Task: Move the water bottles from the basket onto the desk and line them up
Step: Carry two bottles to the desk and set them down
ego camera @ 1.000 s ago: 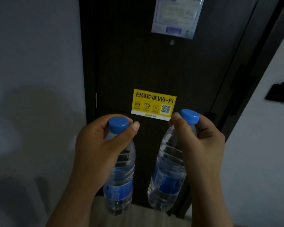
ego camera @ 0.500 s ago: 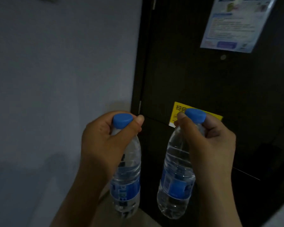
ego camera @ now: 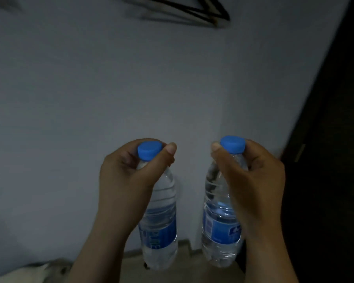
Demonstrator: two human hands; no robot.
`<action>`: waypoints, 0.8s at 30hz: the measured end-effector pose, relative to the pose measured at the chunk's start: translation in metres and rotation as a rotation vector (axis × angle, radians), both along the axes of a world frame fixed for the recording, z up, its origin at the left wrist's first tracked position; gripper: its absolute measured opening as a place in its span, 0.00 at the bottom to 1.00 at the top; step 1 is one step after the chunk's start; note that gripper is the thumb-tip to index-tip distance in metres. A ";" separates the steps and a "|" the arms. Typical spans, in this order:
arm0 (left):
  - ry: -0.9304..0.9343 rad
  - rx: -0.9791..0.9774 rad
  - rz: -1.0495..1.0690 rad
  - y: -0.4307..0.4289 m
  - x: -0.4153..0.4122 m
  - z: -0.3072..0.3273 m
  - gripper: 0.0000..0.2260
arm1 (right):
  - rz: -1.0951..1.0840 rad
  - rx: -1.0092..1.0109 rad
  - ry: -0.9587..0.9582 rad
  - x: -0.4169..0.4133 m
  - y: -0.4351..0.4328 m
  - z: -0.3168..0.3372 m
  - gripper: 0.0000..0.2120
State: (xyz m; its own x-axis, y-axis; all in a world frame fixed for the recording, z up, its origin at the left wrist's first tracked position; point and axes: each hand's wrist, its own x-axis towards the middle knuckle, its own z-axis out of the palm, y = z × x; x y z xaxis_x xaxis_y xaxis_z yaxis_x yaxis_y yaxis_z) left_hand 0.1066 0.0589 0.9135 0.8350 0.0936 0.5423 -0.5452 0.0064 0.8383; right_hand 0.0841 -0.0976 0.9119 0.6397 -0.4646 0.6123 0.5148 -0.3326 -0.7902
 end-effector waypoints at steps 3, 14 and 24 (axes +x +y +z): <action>-0.010 -0.018 0.123 0.052 -0.006 0.001 0.11 | 0.097 -0.058 0.001 0.015 0.051 0.003 0.06; -0.026 0.037 0.573 0.276 -0.065 0.009 0.08 | 0.583 -0.045 -0.100 0.023 0.289 0.008 0.03; 0.036 0.007 0.939 0.416 -0.137 -0.002 0.07 | 0.940 -0.006 -0.073 -0.002 0.465 -0.005 0.07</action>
State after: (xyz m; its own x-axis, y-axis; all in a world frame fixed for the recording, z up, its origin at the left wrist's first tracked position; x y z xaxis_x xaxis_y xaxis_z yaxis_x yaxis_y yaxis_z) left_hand -0.0306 0.4745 0.9117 0.4353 0.7347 0.5204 -0.2981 -0.4277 0.8533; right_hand 0.0818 0.3676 0.9066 0.7105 0.2256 0.6666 0.6225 0.2404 -0.7448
